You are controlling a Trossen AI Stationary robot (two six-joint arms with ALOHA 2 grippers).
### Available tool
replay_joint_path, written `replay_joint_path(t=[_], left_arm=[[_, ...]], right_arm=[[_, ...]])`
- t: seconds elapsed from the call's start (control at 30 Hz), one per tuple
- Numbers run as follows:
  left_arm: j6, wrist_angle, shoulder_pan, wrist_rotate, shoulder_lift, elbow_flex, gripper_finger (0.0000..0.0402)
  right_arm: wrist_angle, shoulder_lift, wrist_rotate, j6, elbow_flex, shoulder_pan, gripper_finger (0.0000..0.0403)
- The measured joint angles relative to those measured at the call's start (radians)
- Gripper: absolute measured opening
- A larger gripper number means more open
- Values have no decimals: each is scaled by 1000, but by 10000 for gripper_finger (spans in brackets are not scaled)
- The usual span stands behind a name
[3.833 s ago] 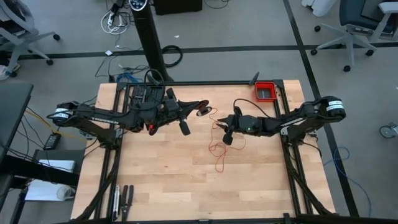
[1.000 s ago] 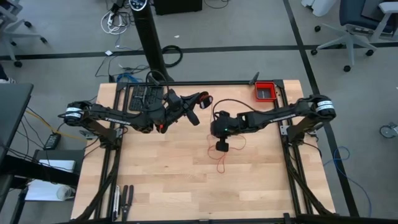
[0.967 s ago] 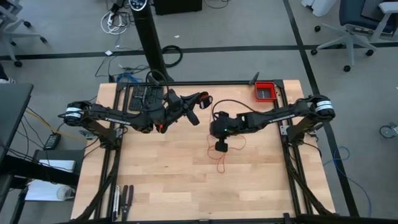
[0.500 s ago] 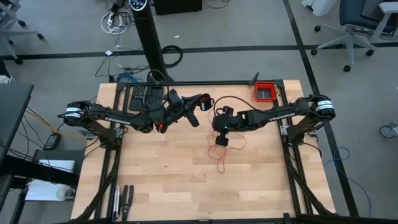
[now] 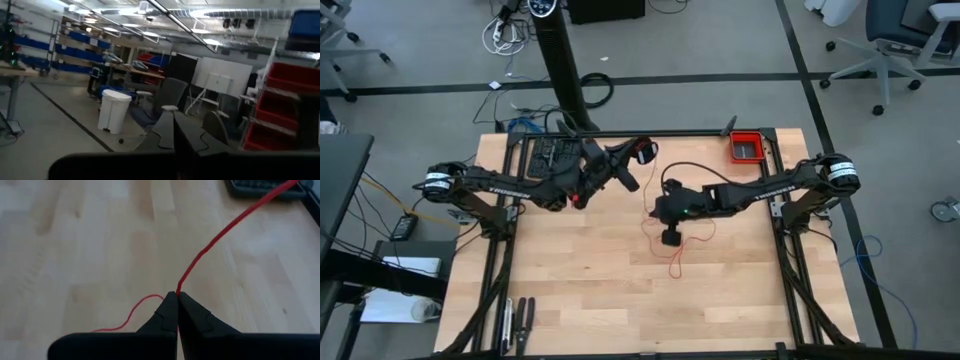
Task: Coil cords
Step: Coil the red wire on the black spool
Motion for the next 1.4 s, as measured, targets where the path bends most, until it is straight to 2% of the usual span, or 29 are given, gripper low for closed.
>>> replay_joint_path(t=[0.2,0.3,0.4,0.47,0.73,0.83,0.97,1.03,1.2,1.3,1.4], left_arm=[[-50,-5,9,-101,0,0,0],[-49,-51,9,-100,3,0,0],[-49,-101,9,-95,15,0,0],[-37,-109,9,-92,21,0,0],[-26,-95,-4,-61,22,0,0],[-26,-95,-18,-55,22,0,0],[-26,-94,-26,-54,22,0,0],[-26,-95,-30,-55,22,0,0],[-56,-94,-34,-54,22,0,0],[-99,-91,-33,-55,22,0,0],[-110,-94,-33,-54,22,0,0]], right_arm=[[48,21,-20,9,0,10,0],[68,20,-39,9,2,18,0],[49,20,-111,-10,21,17,4],[50,18,-121,-42,31,30,19],[-24,8,-88,-68,29,87,116],[-55,-35,-62,-51,29,108,126],[-65,-96,-92,-58,29,144,123],[-77,-133,-29,-92,29,174,120],[-201,-198,297,-308,30,229,118],[-213,-189,390,-512,30,237,118],[-187,-148,460,-648,30,226,118]])
